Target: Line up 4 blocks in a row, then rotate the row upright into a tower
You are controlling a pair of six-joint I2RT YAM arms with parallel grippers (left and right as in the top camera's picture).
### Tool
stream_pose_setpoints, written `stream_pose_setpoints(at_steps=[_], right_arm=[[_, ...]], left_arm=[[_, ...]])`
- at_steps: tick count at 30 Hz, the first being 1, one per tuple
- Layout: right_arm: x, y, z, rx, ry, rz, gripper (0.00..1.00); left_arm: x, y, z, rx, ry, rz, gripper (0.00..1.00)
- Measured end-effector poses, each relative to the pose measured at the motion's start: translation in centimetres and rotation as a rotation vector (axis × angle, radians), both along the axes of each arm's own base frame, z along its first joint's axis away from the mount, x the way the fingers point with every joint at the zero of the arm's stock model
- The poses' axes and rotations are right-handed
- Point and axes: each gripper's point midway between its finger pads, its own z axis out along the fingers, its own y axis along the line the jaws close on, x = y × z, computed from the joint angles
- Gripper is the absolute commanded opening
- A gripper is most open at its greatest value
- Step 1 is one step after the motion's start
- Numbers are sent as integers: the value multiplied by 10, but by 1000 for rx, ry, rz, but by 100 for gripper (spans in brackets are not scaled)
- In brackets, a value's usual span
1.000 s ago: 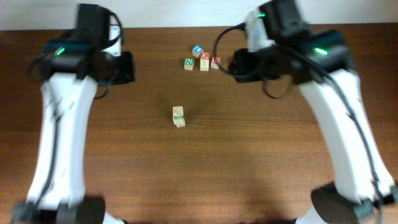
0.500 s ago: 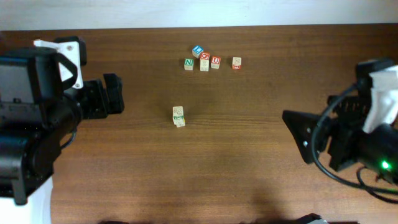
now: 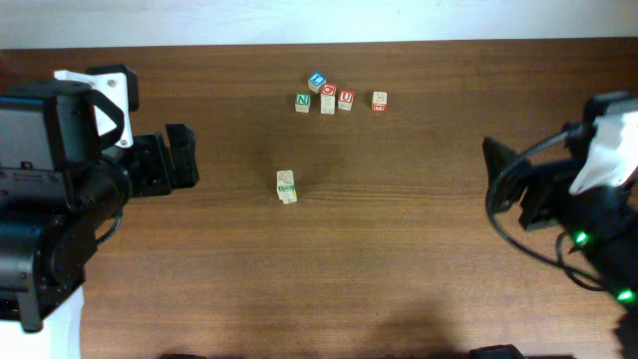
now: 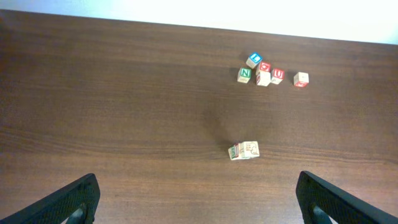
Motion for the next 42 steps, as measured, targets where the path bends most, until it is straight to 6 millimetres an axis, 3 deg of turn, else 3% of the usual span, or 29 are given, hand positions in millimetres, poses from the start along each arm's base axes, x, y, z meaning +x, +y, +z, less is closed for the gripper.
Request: stream_pose_setpoints(at_steps=[5,10,15,19,24,42], right_arm=[[-12,-5,-75,-3,-171,7,98],[-6,-3,-144,-6,-349,21,98],[-3,-4,-220,-10,-306,21,98],[-5,-4,-255,-14,-293,21,98],[-6,-4,-265,-14,-280,22,98],[-6,-4,-266,-14,-279,22,98]], left_arm=[[0,0,0,0,0,0,99],[0,0,0,0,0,0,99],[0,0,0,0,0,0,99],[0,0,0,0,0,0,99],[0,0,0,0,0,0,99],[0,0,0,0,0,0,99]])
